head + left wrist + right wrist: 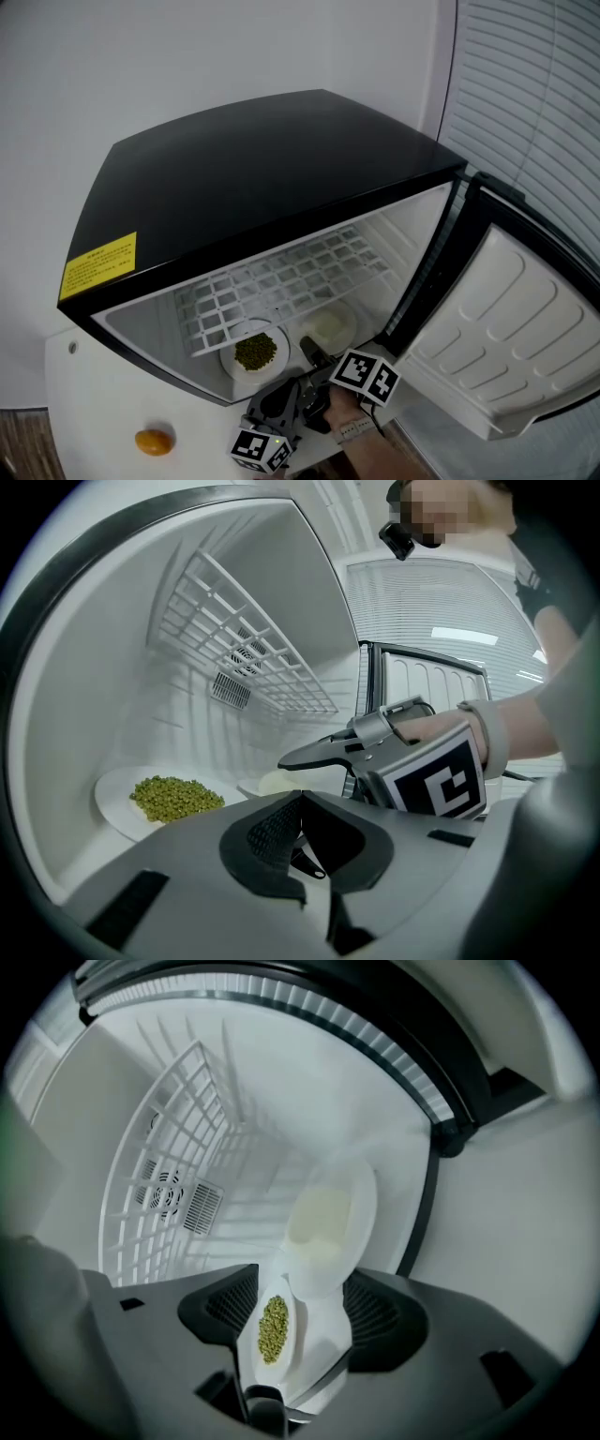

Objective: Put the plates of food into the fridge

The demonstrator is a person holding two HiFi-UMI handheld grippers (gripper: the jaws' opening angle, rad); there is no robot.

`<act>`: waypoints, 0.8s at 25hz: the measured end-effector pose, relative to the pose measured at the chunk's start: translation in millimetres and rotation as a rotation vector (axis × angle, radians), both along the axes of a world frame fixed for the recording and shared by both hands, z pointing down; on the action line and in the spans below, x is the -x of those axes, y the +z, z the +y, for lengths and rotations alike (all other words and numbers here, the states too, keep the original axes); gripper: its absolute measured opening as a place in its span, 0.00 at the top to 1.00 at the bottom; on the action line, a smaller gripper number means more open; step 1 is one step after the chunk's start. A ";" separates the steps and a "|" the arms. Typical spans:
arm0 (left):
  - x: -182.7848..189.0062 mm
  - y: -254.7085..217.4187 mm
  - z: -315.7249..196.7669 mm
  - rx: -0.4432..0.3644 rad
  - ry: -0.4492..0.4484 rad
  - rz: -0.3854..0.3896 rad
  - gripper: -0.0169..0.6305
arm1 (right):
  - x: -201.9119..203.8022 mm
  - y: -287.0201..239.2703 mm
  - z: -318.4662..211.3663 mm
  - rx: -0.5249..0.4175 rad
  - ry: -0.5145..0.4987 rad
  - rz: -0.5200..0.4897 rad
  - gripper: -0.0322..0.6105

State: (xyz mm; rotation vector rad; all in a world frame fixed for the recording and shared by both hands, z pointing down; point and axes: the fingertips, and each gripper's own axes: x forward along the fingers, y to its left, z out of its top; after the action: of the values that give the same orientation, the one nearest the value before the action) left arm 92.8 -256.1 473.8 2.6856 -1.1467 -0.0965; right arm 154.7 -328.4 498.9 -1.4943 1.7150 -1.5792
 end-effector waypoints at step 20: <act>-1.1 5.6 2.6 0.012 0.008 0.012 0.96 | 8.8 11.4 14.3 0.010 -0.281 0.400 0.54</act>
State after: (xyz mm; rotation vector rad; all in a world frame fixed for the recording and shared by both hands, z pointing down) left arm 93.9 -253.5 479.3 2.6756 -1.1299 -0.1043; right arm 145.9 -314.1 510.3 -1.7261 2.2236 -1.4896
